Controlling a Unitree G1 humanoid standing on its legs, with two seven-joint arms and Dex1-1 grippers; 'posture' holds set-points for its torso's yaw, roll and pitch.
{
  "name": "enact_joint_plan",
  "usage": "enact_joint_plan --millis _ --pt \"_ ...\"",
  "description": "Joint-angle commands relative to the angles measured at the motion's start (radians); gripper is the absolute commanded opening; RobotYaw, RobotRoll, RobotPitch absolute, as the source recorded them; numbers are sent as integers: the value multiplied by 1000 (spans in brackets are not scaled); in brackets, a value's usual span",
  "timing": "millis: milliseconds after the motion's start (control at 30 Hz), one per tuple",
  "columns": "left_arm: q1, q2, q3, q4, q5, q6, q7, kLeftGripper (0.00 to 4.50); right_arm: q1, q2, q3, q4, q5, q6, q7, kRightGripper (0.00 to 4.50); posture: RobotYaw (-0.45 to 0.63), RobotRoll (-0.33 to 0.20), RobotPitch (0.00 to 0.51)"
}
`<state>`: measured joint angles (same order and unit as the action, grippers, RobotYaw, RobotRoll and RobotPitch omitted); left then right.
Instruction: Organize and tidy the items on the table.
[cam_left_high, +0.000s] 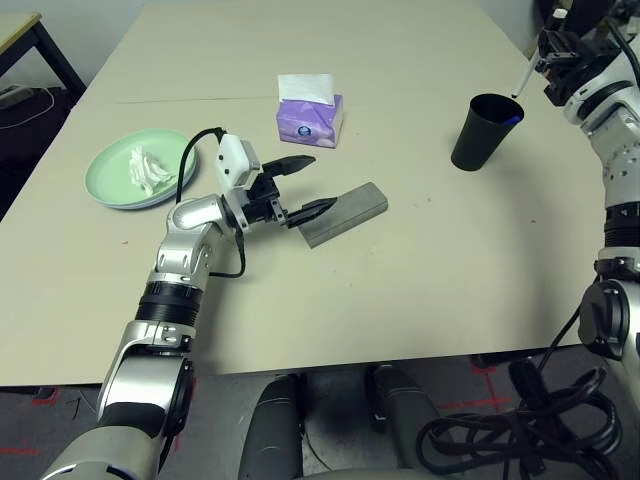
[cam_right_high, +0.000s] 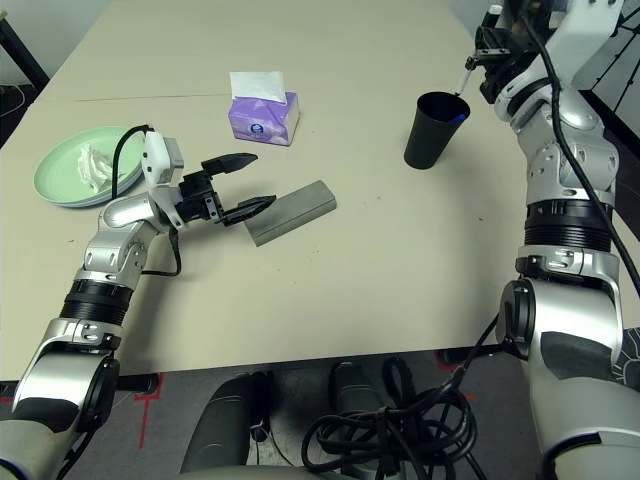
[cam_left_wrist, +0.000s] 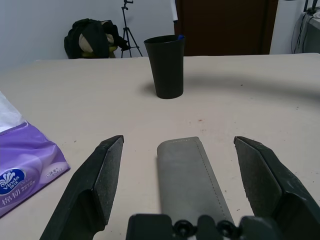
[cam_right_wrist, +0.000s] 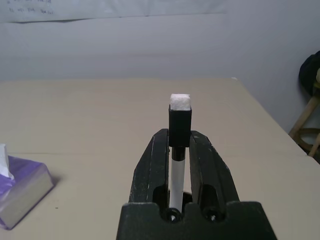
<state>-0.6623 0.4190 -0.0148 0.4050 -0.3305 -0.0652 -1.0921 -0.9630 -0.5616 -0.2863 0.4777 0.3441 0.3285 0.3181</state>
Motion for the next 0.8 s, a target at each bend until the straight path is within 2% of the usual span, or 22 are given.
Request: enact_joint_plan --millis 33,467,633,800 --pt "-11 11 -3 -12 10 5 -8 4500 17 3 4 -17 -18 1 -2 419 -43 0 123" --pt "4 15 -4 -31 8 8 -8 4500 22 18 13 9 -46 -36 13 419 -34 0 130" --pt "13 16 -4 -43 7 12 -4 4500 24 18 11 13 -64 -42 17 2186 -34 0 135" --pt "18 15 -3 -50 6 17 -1 4500 34 22 5 -2 -66 -35 20 4186 -36 0 136"
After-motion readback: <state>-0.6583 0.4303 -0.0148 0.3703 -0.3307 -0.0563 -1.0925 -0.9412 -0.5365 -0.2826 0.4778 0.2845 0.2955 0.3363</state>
